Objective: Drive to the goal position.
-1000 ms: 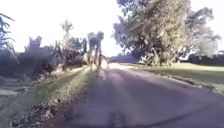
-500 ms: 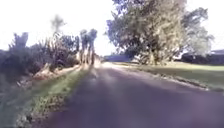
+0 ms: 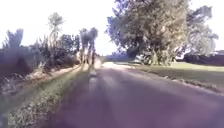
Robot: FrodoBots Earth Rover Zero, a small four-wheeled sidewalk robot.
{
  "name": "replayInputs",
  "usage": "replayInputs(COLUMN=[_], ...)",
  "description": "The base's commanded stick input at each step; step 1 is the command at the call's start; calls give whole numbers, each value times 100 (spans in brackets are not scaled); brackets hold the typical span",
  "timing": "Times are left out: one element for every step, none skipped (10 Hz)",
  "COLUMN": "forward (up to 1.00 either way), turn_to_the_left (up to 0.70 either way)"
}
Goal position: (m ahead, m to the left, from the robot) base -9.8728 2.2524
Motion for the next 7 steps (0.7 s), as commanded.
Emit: replayInputs(forward=[100,100,100,100,100,100,100], turn_to_the_left=[0,0,0,0,0,0,0])
